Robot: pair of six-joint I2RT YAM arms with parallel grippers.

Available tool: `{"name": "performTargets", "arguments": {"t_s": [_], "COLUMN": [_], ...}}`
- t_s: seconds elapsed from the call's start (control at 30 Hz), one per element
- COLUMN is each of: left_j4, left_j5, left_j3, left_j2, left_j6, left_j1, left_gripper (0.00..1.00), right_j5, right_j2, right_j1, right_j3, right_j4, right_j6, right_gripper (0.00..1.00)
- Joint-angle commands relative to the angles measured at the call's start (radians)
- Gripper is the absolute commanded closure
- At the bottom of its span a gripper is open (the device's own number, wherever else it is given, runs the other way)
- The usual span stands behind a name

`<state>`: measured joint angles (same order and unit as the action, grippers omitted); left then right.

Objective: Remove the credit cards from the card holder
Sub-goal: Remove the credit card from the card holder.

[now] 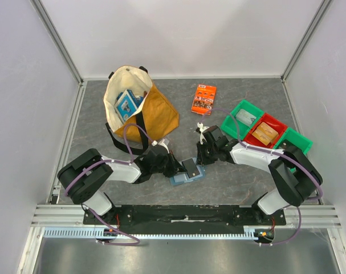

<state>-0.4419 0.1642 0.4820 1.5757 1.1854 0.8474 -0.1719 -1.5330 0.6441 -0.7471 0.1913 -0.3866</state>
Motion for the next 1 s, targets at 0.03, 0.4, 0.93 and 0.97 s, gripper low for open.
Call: {"name": "performTargets", "arguments": {"t_s": [0.03, 0.4, 0.93, 0.97], "left_j4": [0.005, -0.049, -0.073, -0.073], "left_j5": [0.012, 0.023, 0.034, 0.034], "left_j3": [0.0, -0.029, -0.091, -0.095], "left_j2": [-0.006, -0.011, -0.036, -0.034], "left_j6": [0.056, 0.079, 0.117, 0.12], "left_j1": [-0.005, -0.005, -0.005, -0.005], "left_gripper": [0.92, 0.88, 0.98, 0.98], "right_j5": [0.054, 0.114, 0.147, 0.149], "right_j2": [-0.059, -0.088, -0.119, -0.121], "right_j1": [0.017, 0.055, 0.057, 0.057], "right_j3": [0.014, -0.006, 0.0, 0.0], "right_j4": [0.083, 0.111, 0.128, 0.128], "right_j6": [0.041, 0.041, 0.031, 0.031], "right_gripper": [0.87, 0.87, 0.88, 0.88]}}
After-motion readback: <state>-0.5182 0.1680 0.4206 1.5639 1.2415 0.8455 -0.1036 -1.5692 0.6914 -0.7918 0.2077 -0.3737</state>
